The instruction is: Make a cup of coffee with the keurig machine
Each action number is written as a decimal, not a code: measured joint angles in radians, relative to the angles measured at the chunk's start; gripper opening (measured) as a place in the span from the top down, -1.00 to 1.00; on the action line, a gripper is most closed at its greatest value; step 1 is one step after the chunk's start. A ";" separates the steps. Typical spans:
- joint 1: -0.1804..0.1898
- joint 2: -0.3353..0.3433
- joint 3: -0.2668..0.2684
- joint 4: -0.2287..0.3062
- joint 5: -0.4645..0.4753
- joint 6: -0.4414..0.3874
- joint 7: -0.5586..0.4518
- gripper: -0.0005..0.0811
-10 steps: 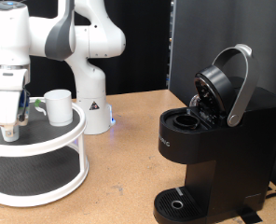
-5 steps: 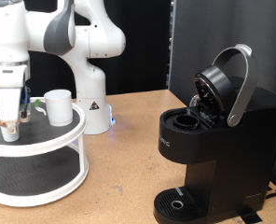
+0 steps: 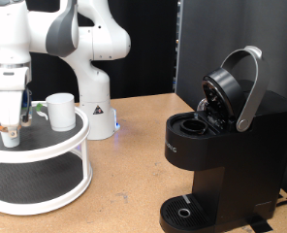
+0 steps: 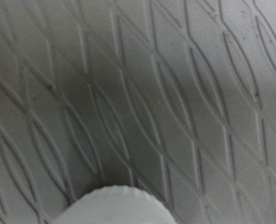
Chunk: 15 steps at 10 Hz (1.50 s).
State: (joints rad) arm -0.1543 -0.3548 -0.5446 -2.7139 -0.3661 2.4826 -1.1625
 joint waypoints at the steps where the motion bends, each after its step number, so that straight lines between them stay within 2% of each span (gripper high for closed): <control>1: -0.001 0.000 0.003 0.000 -0.001 0.000 0.003 -0.66; 2: -0.001 0.000 0.006 0.000 -0.001 0.000 0.005 -0.32; 3: -0.002 0.000 0.009 0.002 -0.001 0.000 0.008 -0.10; 10: -0.002 0.000 0.013 0.006 0.000 -0.005 0.011 -0.09; 12: 0.000 -0.008 0.023 0.014 0.019 -0.033 0.011 0.51; 13: 0.002 -0.018 0.030 0.018 0.029 -0.052 0.011 0.51; 14: 0.002 -0.029 0.037 0.019 0.033 -0.062 0.011 0.88; 15: 0.002 -0.039 0.042 0.019 0.034 -0.070 0.011 0.94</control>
State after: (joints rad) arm -0.1527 -0.3934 -0.5029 -2.6950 -0.3325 2.4126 -1.1510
